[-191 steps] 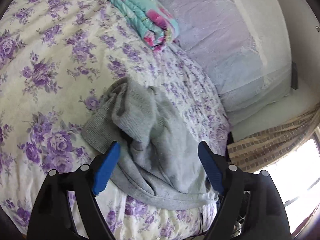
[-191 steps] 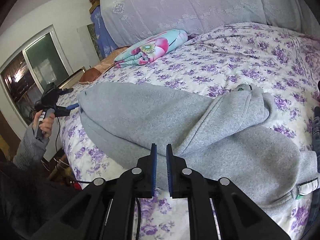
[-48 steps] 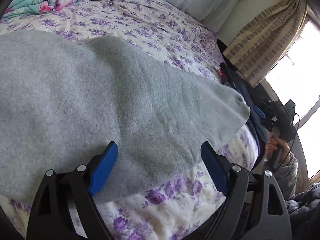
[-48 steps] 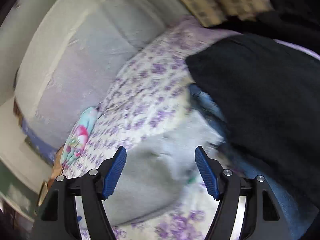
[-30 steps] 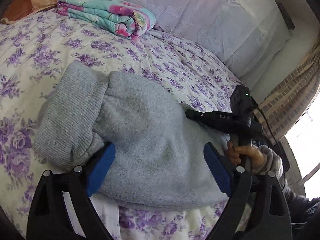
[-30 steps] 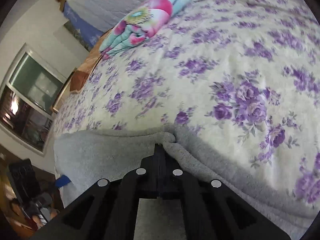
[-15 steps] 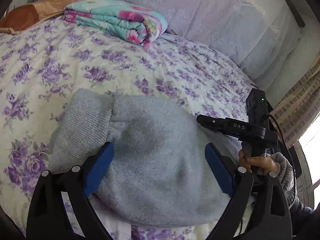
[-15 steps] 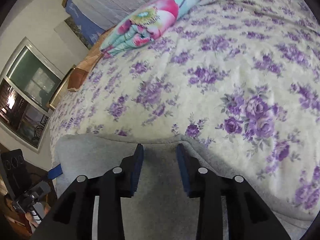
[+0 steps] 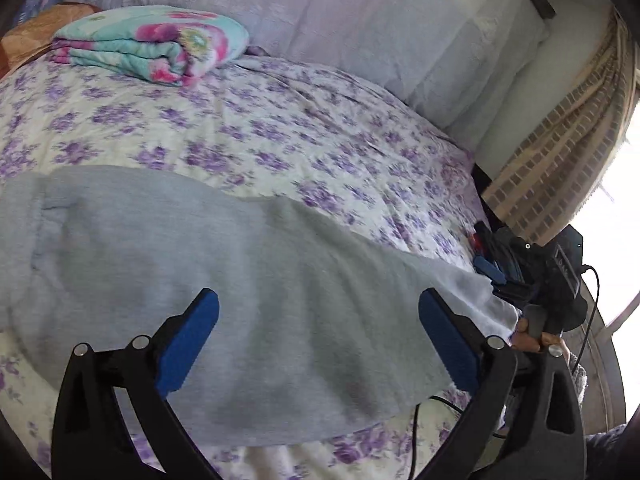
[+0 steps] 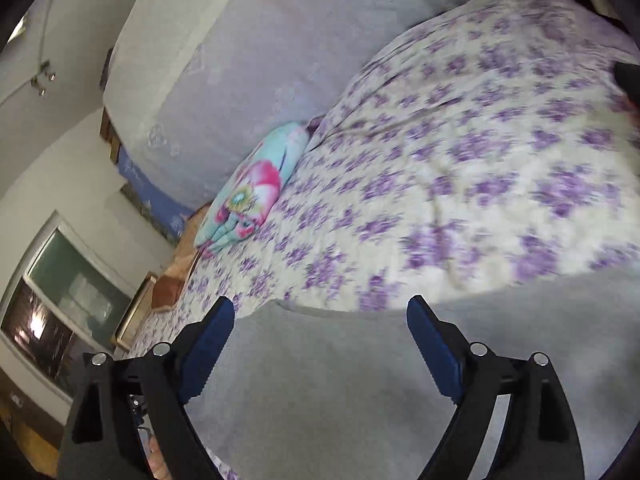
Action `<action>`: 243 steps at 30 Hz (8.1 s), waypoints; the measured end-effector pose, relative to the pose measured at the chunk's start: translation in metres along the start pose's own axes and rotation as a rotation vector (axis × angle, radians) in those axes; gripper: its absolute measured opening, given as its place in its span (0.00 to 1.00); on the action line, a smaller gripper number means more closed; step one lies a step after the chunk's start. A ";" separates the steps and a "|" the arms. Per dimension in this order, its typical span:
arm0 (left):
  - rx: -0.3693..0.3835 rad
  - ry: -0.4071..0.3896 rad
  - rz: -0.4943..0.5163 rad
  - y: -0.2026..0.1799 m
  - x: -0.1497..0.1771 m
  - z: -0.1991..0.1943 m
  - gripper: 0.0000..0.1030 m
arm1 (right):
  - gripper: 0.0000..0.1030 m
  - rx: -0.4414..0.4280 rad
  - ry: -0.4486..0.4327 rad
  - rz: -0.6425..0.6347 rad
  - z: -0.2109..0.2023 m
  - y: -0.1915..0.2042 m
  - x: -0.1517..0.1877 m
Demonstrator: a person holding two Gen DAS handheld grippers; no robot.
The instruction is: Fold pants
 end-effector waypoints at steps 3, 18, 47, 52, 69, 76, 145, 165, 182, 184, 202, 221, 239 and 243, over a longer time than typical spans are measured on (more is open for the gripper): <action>0.053 0.079 0.046 -0.029 0.020 0.029 0.95 | 0.87 0.162 -0.079 0.047 -0.078 -0.053 0.000; 0.064 0.131 0.147 -0.032 0.063 0.065 0.95 | 0.91 0.282 -0.162 0.341 -0.112 -0.185 0.014; -0.095 -0.197 -0.072 0.060 -0.003 -0.097 0.95 | 0.27 0.351 -0.095 -0.986 0.015 0.100 0.072; -0.145 -0.206 -0.154 0.096 0.007 -0.113 0.95 | 0.41 0.306 0.139 -1.163 0.060 0.107 0.156; -0.126 -0.131 -0.299 0.128 0.026 -0.091 0.95 | 0.74 0.358 0.156 -0.789 0.082 0.051 0.117; -0.146 -0.117 -0.355 0.142 0.020 -0.080 0.95 | 0.82 0.279 0.143 -0.696 0.077 0.048 0.110; -0.316 -0.284 0.218 -0.027 -0.090 -0.066 0.30 | 0.96 0.265 -0.124 -0.275 -0.022 -0.037 0.028; -0.396 0.028 0.734 -0.190 0.034 0.101 0.46 | 0.96 0.002 -0.251 0.211 -0.054 -0.120 0.014; -0.256 -0.034 0.673 -0.207 0.036 0.071 0.87 | 0.96 0.037 -0.233 0.184 -0.051 -0.117 0.017; -0.267 -0.040 0.627 -0.196 0.030 0.066 0.87 | 0.96 0.038 -0.232 0.183 -0.051 -0.118 0.016; -0.376 -0.024 0.246 -0.065 0.014 0.039 0.91 | 0.96 0.019 -0.287 -0.232 -0.067 -0.019 0.011; -0.275 0.047 0.168 -0.044 0.039 0.060 0.96 | 0.96 0.342 -0.047 -0.577 -0.027 -0.025 0.051; -0.352 -0.012 0.237 -0.045 0.043 0.047 0.96 | 0.96 0.279 -0.071 -0.558 -0.039 0.003 0.038; -0.346 -0.014 0.231 -0.044 0.044 0.047 0.96 | 0.96 0.206 -0.161 -0.678 -0.051 0.053 0.027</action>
Point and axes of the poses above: each gripper's, at about its wrist camera, not at the fingertips, and z roughly the way its jaws point, y to its left, x to its underside, the point moved 8 cm from there along z, roughly the way its jaws point, and after that the axes turned 7 degrees about -y, right-handed, at the moved point
